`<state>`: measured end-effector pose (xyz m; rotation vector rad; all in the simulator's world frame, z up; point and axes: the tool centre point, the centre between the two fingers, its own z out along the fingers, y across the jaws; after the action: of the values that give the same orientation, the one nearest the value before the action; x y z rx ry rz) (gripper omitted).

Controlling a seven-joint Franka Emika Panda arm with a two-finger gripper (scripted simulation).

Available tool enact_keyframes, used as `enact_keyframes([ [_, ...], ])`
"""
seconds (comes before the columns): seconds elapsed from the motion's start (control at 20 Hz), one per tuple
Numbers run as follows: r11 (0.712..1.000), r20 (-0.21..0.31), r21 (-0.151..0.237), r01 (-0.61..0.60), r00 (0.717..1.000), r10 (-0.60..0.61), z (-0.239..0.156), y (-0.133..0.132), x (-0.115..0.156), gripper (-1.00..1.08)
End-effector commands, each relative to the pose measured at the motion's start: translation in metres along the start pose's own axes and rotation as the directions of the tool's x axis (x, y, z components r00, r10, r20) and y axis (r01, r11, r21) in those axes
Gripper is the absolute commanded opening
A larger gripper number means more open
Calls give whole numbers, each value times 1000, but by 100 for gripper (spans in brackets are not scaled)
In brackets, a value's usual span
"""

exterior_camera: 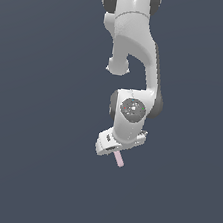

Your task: Pick up the object and move it to a goal position.

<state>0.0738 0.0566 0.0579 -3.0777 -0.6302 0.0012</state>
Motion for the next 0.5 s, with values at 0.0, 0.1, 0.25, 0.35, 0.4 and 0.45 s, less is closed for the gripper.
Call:
enact_keyframes([
  [0.0, 1000, 0, 0, 0, 1000, 0, 3, 0, 0, 100],
  [0.1, 1000, 0, 0, 1, 1000, -1, 9, 0, 0, 100],
  [0.25, 1000, 0, 0, 2, 1000, -2, 23, 0, 0, 100],
  [0.35, 1000, 0, 0, 3, 1000, -3, 35, 0, -1, 100],
  [0.4, 1000, -1, 0, 3, 1000, -3, 39, -1, -1, 100],
  [0.45, 1000, -1, 0, 3, 1000, -3, 43, 0, -1, 100],
])
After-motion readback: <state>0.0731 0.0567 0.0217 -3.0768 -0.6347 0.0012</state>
